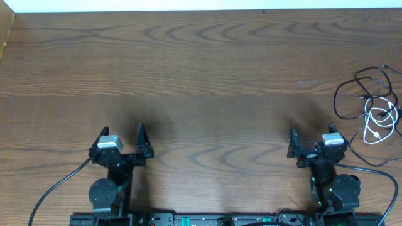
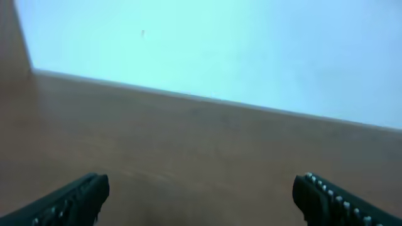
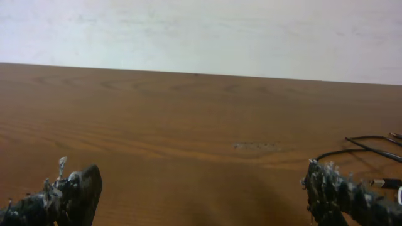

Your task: Untangle cables

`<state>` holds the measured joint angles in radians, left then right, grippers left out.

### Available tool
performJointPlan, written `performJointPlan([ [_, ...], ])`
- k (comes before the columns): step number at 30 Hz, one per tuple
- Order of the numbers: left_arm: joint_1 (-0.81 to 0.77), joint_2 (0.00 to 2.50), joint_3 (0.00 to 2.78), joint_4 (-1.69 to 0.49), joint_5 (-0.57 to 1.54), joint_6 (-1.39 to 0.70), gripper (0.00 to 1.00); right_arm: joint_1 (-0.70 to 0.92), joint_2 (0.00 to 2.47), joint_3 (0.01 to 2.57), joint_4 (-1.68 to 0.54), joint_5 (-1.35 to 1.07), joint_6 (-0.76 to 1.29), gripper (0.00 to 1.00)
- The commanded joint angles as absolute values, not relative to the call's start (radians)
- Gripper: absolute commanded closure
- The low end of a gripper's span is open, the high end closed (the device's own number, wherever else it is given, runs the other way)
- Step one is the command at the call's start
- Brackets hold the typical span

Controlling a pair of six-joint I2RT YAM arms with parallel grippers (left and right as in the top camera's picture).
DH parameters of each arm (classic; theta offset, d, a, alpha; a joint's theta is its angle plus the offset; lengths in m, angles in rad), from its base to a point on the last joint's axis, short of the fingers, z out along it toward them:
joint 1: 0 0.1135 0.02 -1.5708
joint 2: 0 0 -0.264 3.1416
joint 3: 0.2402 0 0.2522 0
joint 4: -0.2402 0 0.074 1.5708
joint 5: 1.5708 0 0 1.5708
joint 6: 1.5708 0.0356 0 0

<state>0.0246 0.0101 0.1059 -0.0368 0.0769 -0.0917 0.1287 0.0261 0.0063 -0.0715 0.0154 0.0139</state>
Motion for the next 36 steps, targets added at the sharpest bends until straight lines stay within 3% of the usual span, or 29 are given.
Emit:
performJointPlan([
  [1, 0.030, 0.001, 0.030, 0.053, 0.102, -0.052, 0.02, 0.132, 0.026, 0.007, -0.078, 0.017, 0.006, 0.01],
  [5, 0.030, 0.001, 0.004, -0.069, 0.112, -0.053, 0.02, 0.132, 0.026, 0.007, -0.078, 0.016, 0.006, 0.01],
  [36, 0.030, 0.004, 0.005, -0.063, 0.109, -0.053, 0.02, 0.132, 0.026, 0.007, -0.078, 0.016, 0.006, 0.01],
])
